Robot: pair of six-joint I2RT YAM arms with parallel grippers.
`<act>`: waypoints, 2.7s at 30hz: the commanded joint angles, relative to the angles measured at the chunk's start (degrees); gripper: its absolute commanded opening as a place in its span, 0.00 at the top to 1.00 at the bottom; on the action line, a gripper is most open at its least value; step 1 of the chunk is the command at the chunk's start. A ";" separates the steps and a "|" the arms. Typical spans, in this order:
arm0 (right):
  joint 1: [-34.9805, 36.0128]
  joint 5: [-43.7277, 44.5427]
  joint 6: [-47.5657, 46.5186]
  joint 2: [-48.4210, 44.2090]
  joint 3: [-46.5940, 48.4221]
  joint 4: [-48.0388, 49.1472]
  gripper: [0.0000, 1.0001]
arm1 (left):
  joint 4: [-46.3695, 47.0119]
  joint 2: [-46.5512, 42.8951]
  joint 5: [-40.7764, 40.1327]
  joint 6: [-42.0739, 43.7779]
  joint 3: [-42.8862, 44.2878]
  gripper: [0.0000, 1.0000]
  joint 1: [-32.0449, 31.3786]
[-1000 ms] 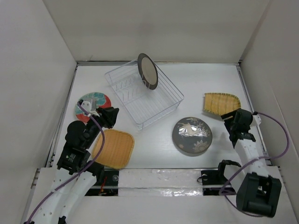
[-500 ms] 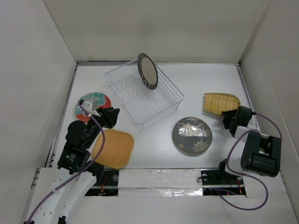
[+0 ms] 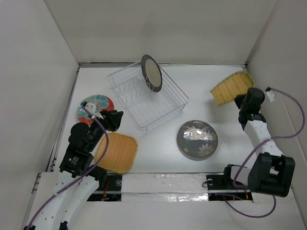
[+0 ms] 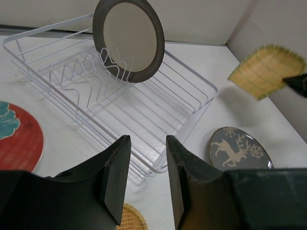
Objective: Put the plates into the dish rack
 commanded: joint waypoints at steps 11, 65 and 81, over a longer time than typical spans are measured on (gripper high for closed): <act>46.57 26.91 -50.25 29.28 91.60 -39.28 1.00 | 1.76 0.34 -0.57 0.28 -0.04 0.67 -0.21; 62.58 56.46 -57.30 64.14 62.08 42.49 1.00 | 2.46 4.74 1.01 0.19 -0.30 0.67 -0.21; 63.11 52.95 -42.03 55.90 57.25 26.60 0.36 | 2.29 4.30 0.83 0.19 -0.21 0.67 -0.21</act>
